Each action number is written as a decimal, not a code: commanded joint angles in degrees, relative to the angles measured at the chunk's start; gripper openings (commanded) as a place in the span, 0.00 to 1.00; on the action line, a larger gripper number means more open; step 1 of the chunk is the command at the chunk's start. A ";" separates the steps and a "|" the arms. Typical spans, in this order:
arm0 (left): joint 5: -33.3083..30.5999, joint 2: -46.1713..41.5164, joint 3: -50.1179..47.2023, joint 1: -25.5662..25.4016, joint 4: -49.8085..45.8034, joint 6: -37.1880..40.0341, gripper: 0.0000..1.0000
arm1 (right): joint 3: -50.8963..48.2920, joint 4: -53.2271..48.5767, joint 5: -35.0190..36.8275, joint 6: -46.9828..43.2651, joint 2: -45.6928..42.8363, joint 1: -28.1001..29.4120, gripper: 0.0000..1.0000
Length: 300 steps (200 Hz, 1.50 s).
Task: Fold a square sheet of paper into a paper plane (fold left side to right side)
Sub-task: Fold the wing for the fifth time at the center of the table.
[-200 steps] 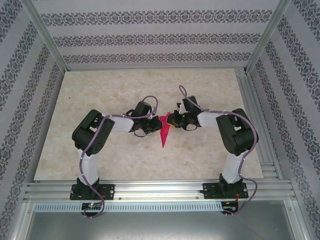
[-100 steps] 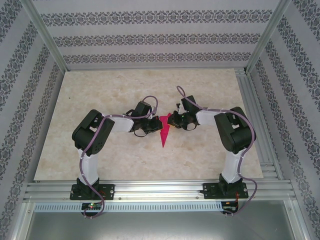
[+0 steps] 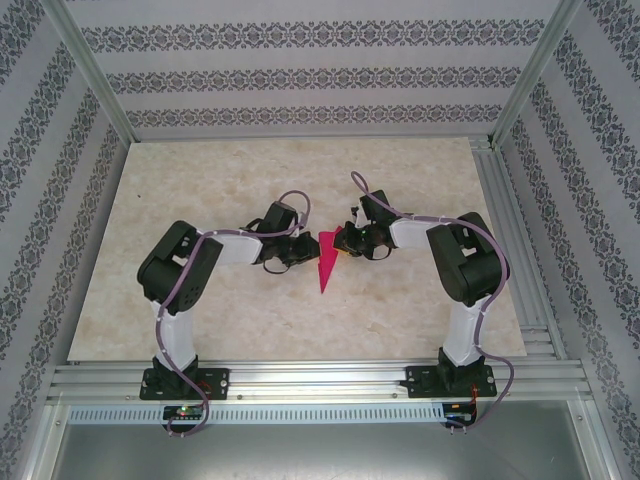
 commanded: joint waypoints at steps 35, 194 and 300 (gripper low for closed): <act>-1.22 -14.24 -5.02 0.67 -6.42 3.40 0.27 | -0.15 -5.57 5.44 -1.34 2.31 -0.35 0.15; -3.42 -6.48 -2.36 -12.30 -4.87 -0.32 0.23 | -0.42 -4.98 4.58 -1.67 3.06 -0.17 0.16; -5.62 -4.40 -3.15 -12.30 -6.71 0.64 0.23 | -0.31 -5.08 4.55 -2.03 3.21 -0.09 0.16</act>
